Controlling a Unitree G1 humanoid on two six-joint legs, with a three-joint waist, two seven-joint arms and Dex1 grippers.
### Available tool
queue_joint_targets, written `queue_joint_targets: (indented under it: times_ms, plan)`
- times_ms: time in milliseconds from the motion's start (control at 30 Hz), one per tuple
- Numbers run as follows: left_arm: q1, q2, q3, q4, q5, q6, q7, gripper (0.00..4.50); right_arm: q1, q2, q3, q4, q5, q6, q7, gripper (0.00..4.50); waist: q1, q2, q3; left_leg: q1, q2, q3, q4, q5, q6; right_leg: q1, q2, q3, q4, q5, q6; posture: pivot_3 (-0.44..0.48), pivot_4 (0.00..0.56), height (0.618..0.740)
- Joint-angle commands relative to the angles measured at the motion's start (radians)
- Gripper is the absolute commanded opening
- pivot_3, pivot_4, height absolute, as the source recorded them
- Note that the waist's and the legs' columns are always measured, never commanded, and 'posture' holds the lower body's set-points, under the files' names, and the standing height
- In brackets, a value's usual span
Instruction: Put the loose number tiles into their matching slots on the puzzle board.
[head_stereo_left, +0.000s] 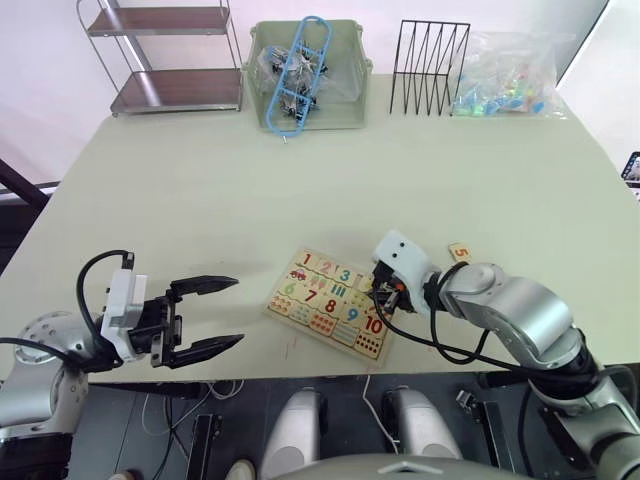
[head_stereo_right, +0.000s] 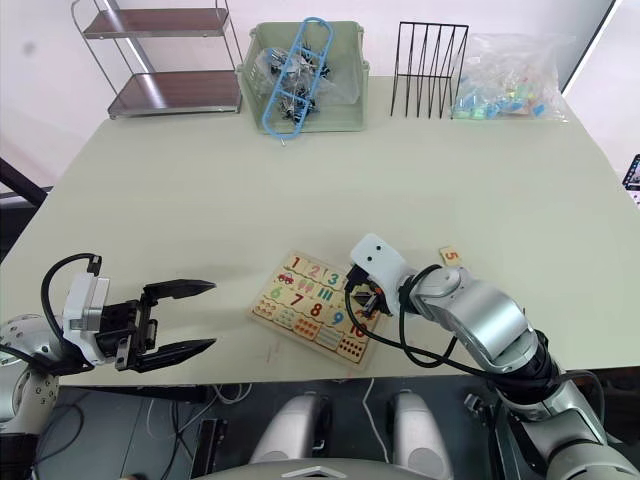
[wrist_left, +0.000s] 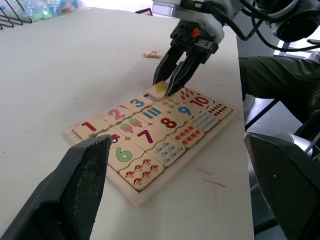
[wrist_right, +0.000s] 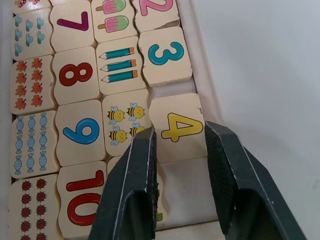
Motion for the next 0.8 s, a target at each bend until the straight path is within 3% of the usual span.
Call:
queue_joint_targets:
  times_ms: [33,800]
  plan:
    - [-0.004,0.007,0.011,-0.003,-0.003,-0.012,-0.007,4.5,-0.022,0.001,0.005,-0.016,0.011,0.002,-0.001,0.81,0.0,0.0,0.0,0.0,0.0,0.0,0.0,0.0,0.0,0.0,0.0,0.0,0.0,0.0,0.0,0.0,0.15,0.739]
    - [0.024,0.003,0.019,-0.019,-0.01,-0.015,0.002,4.5,-0.054,0.02,0.022,0.015,0.023,0.027,-0.021,0.81,-0.002,0.0,0.0,0.0,0.0,0.0,-0.001,0.0,0.0,-0.001,0.0,0.0,0.0,0.0,0.0,0.0,0.15,0.739]
